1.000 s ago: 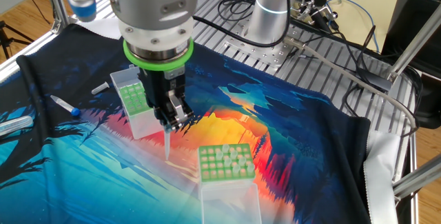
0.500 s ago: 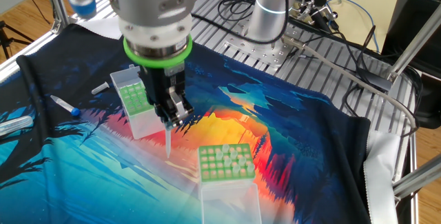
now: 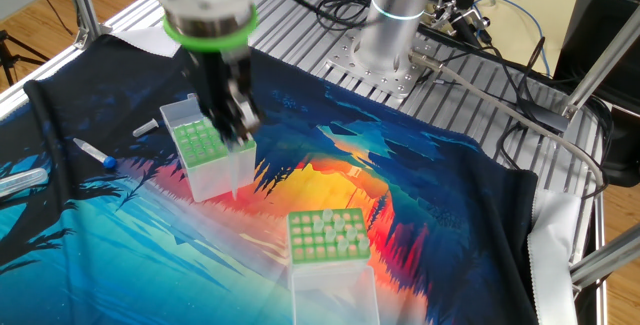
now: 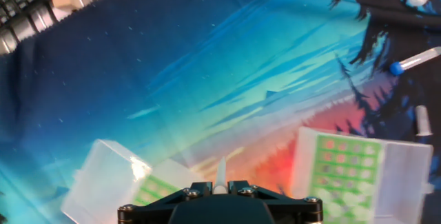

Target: Transfer all large pipette tips from one holder to another

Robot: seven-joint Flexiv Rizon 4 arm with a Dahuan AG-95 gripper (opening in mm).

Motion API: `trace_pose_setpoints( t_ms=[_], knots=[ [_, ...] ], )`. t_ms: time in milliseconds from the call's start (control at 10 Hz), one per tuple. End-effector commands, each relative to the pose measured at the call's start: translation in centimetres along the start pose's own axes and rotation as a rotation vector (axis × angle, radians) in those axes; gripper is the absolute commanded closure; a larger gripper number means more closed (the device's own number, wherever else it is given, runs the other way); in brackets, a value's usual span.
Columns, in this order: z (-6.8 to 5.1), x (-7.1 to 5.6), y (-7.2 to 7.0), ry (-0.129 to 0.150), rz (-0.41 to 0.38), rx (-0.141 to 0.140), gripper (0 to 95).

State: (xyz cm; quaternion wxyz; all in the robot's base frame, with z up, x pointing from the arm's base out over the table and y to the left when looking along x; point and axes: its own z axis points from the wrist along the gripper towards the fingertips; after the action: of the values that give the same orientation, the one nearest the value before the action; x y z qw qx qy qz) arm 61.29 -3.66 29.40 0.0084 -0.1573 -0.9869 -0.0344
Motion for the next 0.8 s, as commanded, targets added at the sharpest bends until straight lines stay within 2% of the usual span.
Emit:
trace_pose_setpoints(
  t_ms=[100, 400, 500, 700, 800],
  knots=[
    [-0.4, 0.9, -3.0, 0.005, -0.044, -0.015, 95.0],
    [-0.9, 2.2, -5.6, 0.013, -0.071, -0.012, 95.0],
    [-1.0, 2.6, -6.8, 0.015, -0.077, -0.010, 95.0],
    [-1.2, 3.3, -8.3, 0.015, -0.078, 0.004, 95.0],
    [-1.2, 3.8, -9.0, 0.016, -0.084, 0.002, 95.0]
  ],
)
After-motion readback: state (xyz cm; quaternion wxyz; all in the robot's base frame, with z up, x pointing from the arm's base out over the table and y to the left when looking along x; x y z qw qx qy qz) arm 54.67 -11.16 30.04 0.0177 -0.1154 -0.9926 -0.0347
